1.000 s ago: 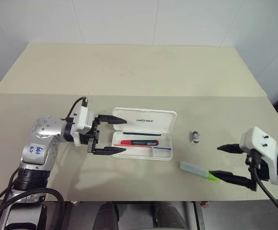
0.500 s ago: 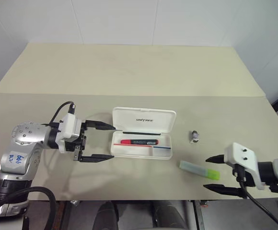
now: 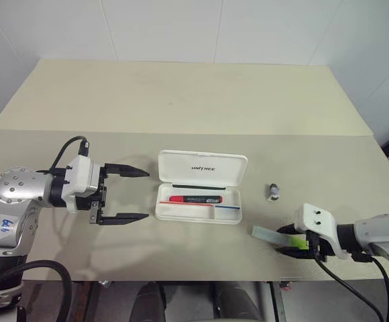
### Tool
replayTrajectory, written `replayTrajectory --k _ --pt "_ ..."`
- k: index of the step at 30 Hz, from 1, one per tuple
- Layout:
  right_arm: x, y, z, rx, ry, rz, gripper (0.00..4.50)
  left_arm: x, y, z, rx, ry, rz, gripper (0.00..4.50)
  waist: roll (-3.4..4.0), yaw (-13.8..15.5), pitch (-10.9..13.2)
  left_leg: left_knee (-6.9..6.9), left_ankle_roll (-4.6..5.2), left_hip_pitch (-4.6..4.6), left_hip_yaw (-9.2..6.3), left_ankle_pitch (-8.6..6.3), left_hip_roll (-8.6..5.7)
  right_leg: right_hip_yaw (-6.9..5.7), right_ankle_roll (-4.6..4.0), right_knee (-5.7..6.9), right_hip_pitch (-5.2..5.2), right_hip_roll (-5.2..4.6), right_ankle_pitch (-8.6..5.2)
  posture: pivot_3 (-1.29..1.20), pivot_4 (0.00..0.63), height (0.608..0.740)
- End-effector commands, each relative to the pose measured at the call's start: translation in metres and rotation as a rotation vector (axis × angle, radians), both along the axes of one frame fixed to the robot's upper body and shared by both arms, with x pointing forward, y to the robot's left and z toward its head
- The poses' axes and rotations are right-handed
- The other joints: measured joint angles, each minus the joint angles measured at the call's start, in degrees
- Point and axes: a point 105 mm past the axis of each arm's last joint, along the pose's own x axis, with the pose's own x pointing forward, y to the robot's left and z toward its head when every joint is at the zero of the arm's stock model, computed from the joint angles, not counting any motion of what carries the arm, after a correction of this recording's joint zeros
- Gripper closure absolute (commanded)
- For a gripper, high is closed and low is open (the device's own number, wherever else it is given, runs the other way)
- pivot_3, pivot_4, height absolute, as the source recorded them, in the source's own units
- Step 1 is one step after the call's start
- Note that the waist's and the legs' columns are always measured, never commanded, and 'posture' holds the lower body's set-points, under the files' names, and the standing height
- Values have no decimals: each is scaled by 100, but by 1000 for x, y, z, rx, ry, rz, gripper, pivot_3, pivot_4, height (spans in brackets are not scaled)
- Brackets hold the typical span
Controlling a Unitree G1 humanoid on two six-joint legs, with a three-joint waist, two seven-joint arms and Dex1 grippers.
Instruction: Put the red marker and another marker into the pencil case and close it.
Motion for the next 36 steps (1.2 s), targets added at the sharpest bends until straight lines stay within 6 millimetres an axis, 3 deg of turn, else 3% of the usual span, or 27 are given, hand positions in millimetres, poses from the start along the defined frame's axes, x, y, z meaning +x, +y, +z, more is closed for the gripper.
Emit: replayTrajectory --k 1,6,9,12,16,19,36 --pt "3 4 6 2 -32 4 3408 -1 0 10 -8 -62 1 0 0 1 0 0 0 0 0 0 0 0 0 0 -1 0 0 0 150 740" --pt "11 -1 18 -10 -78 -6 3415 4 -1 7 3 -82 2 0 0 -4 0 3 0 0 2 0 0 1 1 2 0 0 1 0 150 740" --pt "19 -5 35 -17 -121 -10 3415 8 2 6 12 -88 8 0 2 -11 1 5 0 0 3 0 0 1 1 3 0 0 1 0 150 740" --pt "24 5 56 -3 -165 40 3415 10 7 4 31 -102 6 0 3 -20 2 4 0 3 6 0 0 4 1 3 -1 -1 2 0 150 740" --pt "24 39 80 128 -171 114 3415 12 12 8 28 -130 23 0 3 -44 2 -1 0 2 6 0 4 3 1 6 -6 1 2 0 150 740" --pt "27 61 85 167 -192 170 3415 11 16 8 39 -133 42 0 3 -70 2 -4 -1 1 5 -1 5 0 16 8 -7 1 10 0 150 740" --pt "45 170 79 250 -189 351 3415 -10 46 11 95 -117 195 0 5 -187 4 -15 0 -7 13 -13 15 -8 20 25 -33 5 11 0 150 740"
